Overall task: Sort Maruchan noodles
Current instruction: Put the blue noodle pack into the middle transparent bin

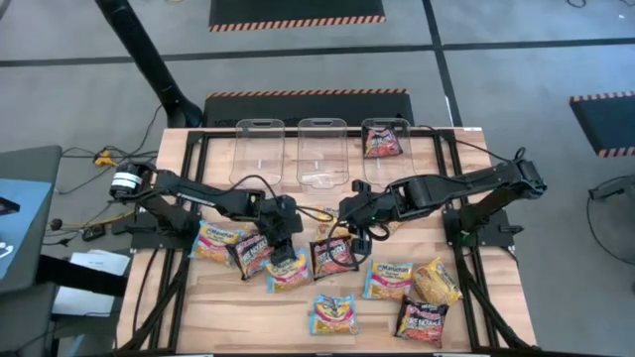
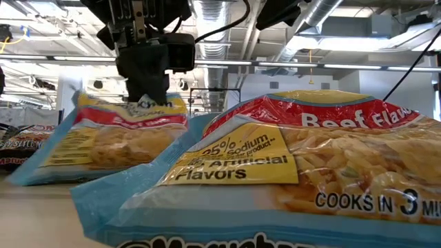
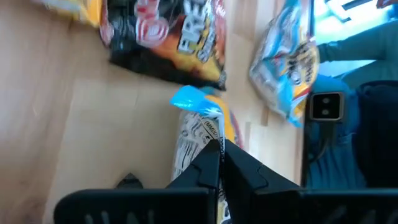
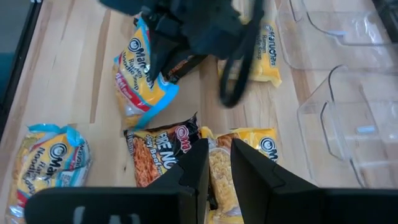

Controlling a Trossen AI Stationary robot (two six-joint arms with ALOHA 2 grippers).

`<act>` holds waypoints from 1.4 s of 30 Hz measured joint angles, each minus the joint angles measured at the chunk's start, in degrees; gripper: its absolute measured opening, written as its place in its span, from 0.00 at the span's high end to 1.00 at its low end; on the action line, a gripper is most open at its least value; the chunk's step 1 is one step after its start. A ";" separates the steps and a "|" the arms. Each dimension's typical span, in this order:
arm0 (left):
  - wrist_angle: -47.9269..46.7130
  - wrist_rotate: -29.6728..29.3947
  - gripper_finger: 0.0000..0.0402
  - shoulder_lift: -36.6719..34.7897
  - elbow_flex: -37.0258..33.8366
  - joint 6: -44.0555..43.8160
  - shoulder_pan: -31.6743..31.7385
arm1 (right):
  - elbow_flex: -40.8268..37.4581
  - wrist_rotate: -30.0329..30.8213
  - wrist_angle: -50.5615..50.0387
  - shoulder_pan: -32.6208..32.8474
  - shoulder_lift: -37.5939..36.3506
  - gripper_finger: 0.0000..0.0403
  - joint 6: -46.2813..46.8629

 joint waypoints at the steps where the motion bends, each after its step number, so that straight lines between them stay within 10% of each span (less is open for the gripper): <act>1: -0.50 0.00 1.00 -0.40 0.00 0.35 0.37 | 0.00 0.00 0.21 0.00 0.23 0.77 -0.45; 18: -3.96 2.37 1.00 -1.67 0.02 3.70 5.02 | -0.24 -1.57 7.13 -0.04 2.84 0.57 -6.91; 42: -4.38 2.80 1.00 -1.69 -0.04 5.28 7.45 | -0.04 -2.88 16.50 -0.55 16.70 0.58 -7.07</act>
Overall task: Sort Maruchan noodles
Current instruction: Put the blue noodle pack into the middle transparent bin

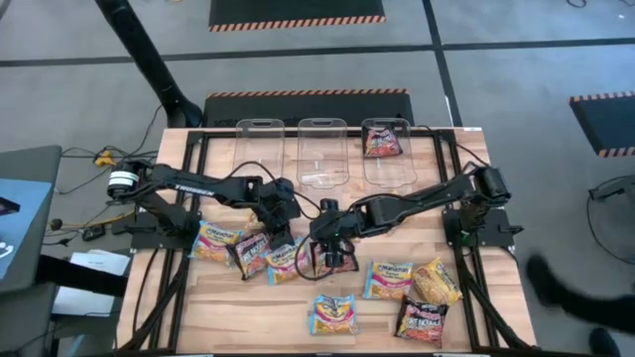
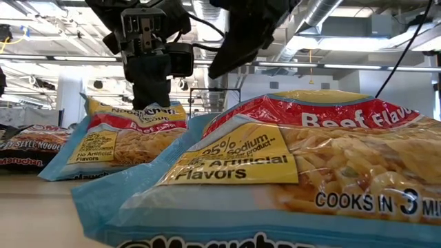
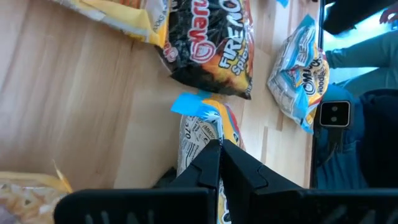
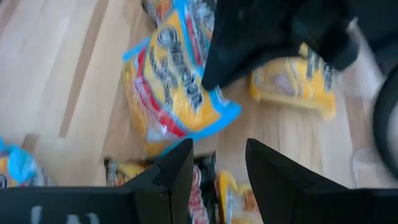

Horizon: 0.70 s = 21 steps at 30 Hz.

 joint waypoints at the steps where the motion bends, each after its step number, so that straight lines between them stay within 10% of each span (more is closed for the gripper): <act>1: 0.41 0.01 1.00 0.00 0.00 -0.01 0.21 | 0.00 0.02 0.04 0.06 0.00 0.58 0.20; 21: 1.10 2.03 1.00 -5.50 0.07 -1.04 5.43 | 0.02 -3.03 4.85 -0.53 -0.50 0.58 0.38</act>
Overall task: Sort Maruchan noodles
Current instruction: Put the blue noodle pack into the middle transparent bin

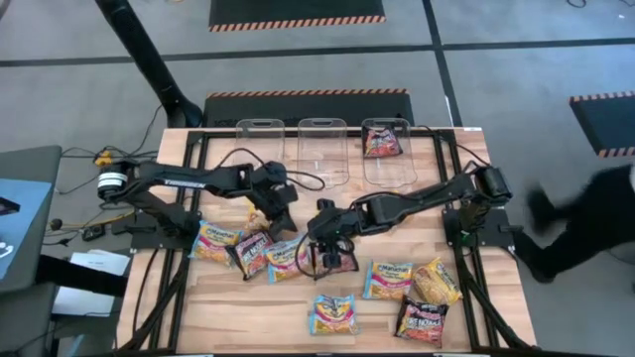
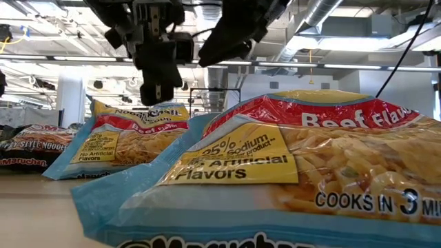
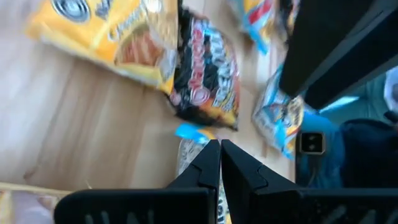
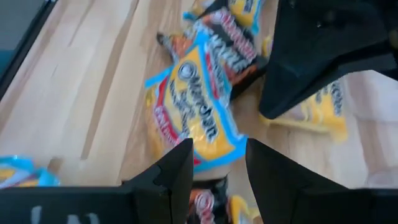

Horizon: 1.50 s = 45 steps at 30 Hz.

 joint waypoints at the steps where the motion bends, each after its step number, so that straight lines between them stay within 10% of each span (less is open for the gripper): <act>1: -0.11 -0.01 1.00 -1.09 0.00 0.01 0.29 | 0.00 -0.01 0.49 -0.18 0.00 0.58 -0.75; 23: -0.21 -9.02 1.00 -26.01 0.00 0.01 1.10 | 0.00 -1.37 11.19 -3.60 0.00 0.58 -5.91; 45: -8.55 -13.80 1.00 -28.12 0.00 1.06 1.10 | 0.00 -5.69 19.53 -4.34 4.85 0.58 -4.66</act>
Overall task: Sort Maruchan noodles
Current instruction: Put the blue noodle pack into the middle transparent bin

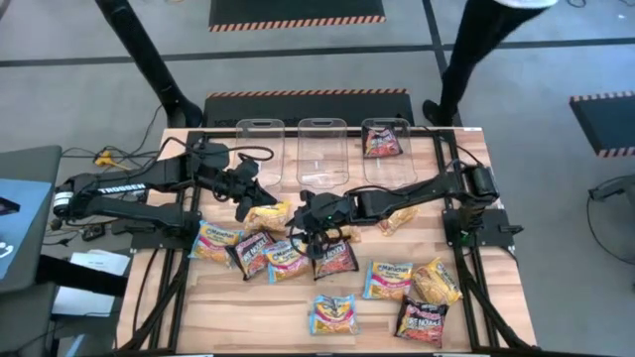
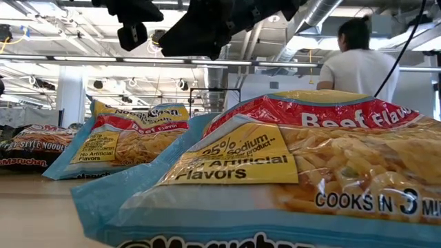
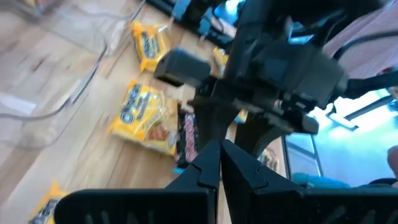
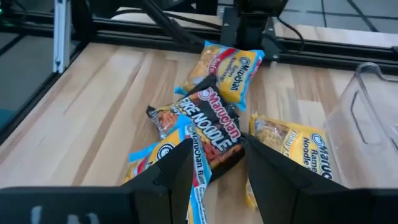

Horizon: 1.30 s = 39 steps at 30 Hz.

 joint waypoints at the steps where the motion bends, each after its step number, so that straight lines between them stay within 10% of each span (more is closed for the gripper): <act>1: 0.01 -0.20 1.00 0.00 0.00 0.10 -0.02 | 0.00 -0.50 0.02 -0.15 0.00 0.58 -0.44; 39: -1.21 -1.59 1.00 0.00 0.00 1.27 -0.02 | 0.02 -6.21 -7.14 -1.77 8.28 0.58 6.43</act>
